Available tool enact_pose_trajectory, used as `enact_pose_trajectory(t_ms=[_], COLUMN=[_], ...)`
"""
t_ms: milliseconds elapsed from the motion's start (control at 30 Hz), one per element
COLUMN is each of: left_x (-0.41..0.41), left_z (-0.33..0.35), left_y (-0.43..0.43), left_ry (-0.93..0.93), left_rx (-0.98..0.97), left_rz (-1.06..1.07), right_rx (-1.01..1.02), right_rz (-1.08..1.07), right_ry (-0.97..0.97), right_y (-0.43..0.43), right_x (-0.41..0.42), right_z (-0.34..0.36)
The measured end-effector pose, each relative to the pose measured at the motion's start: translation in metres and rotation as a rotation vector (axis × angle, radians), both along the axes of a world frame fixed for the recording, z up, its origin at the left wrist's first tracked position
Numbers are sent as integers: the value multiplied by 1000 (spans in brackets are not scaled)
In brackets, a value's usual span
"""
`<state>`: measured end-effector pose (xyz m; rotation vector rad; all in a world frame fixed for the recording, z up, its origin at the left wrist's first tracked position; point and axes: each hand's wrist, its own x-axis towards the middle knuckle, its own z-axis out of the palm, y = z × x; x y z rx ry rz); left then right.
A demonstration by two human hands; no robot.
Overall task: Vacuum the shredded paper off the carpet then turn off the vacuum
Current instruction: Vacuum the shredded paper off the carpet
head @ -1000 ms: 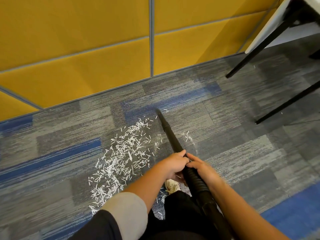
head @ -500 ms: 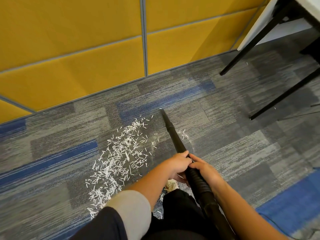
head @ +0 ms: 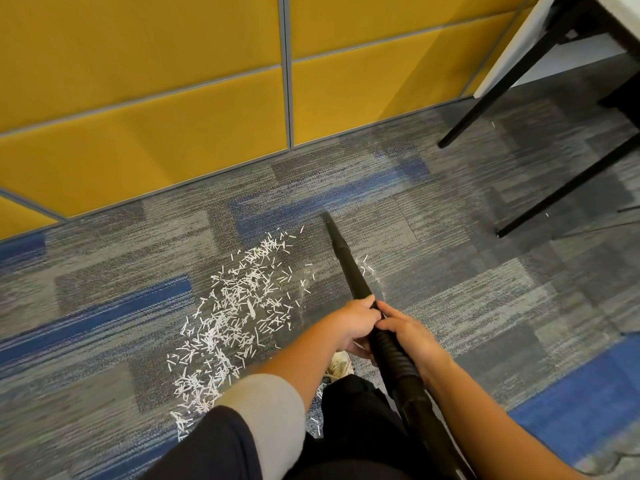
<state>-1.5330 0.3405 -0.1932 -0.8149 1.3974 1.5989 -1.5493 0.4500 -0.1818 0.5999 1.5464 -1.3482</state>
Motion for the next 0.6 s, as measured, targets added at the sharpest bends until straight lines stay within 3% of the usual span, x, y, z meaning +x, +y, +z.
enact_pose_trajectory(t_ms=[600], left_x=[41], left_z=[7], left_y=[-17], left_ry=[-57], left_rx=[-18], left_rz=[51], right_rx=[-20], right_rz=[60], right_ry=[-25], right_y=[-13], right_x=[35], right_z=[-4])
